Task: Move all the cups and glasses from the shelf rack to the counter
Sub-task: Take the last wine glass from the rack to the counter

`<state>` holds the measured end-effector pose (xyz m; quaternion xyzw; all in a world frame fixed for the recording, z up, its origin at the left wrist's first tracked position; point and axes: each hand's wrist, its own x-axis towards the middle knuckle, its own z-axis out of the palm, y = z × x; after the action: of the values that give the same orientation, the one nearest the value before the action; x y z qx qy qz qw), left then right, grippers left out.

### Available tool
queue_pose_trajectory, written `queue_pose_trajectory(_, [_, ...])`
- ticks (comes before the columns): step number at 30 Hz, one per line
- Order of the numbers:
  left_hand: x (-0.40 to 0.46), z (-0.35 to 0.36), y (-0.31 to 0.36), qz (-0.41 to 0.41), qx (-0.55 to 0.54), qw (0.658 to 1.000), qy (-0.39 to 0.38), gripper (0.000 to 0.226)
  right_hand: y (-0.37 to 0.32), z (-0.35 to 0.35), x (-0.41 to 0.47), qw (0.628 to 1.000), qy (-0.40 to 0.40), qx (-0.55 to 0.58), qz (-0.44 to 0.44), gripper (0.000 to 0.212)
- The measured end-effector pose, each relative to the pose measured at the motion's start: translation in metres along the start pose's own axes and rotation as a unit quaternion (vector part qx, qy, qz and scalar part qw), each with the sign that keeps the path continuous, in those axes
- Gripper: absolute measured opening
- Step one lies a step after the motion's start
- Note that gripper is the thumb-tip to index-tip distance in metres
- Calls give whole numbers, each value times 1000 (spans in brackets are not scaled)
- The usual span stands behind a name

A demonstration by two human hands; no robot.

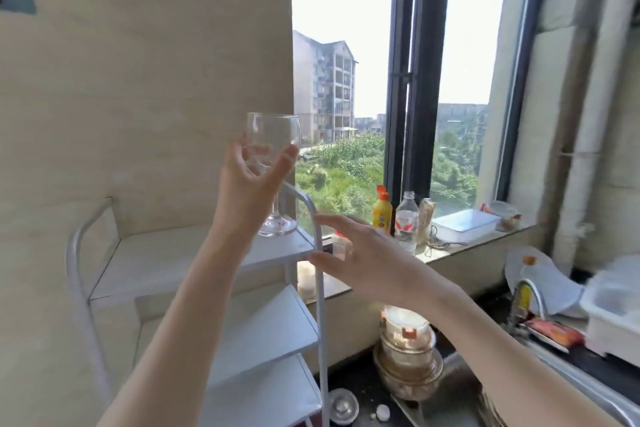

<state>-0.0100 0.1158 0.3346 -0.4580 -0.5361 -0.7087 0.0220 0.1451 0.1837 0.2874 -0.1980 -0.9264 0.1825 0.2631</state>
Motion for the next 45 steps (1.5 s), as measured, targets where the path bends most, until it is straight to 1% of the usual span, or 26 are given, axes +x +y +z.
queue_pose_trajectory(1, [-11,11,9,3,-5,1000,-17,53,5,-10,-19,1000,2,-12,8,62])
queue_pose_trajectory(4, [-47,49,34,4,-19,997,-70,80,26,-44,-78,997,5,-53,58,62])
queue_pose_trajectory(5, [-61,64,42,4,-25,996,-87,81,34,-55,-99,994,8,-69,79,62])
queue_pose_trajectory(8, [-107,117,65,-2,-63,990,-122,68,59,-89,-172,982,18,-126,138,62])
queue_pose_trajectory(11, [-162,175,90,-21,-103,982,-158,73,81,-126,-254,968,25,-150,198,63])
queue_pose_trajectory(15, [-242,262,121,-32,-155,959,-236,62,102,-178,-365,941,54,-169,289,61])
queue_pose_trajectory(19, [-316,346,158,-53,-185,924,-332,63,120,-221,-466,900,49,-214,376,62])
queue_pose_trajectory(23, [-387,423,190,-80,-218,888,-396,56,141,-258,-556,863,82,-213,452,60])
queue_pose_trajectory(27, [-450,496,203,-98,-234,849,-463,48,171,-290,-633,827,109,-208,512,58])
queue_pose_trajectory(29, [-477,536,208,-108,-236,835,-485,50,192,-307,-667,810,113,-209,536,59])
queue_pose_trajectory(33, [-527,627,223,-104,-241,816,-515,63,247,-344,-729,781,116,-217,574,60])
queue_pose_trajectory(35, [-549,675,233,-99,-240,811,-524,62,278,-365,-756,767,120,-218,592,60])
queue_pose_trajectory(39, [-579,769,258,-108,-246,794,-545,53,337,-418,-803,740,124,-218,625,60])
queue_pose_trajectory(42, [-601,834,275,-120,-247,783,-558,56,375,-455,-839,726,143,-216,637,60])
queue_pose_trajectory(45, [-633,891,289,-113,-230,767,-589,59,410,-484,-881,715,154,-207,650,60])
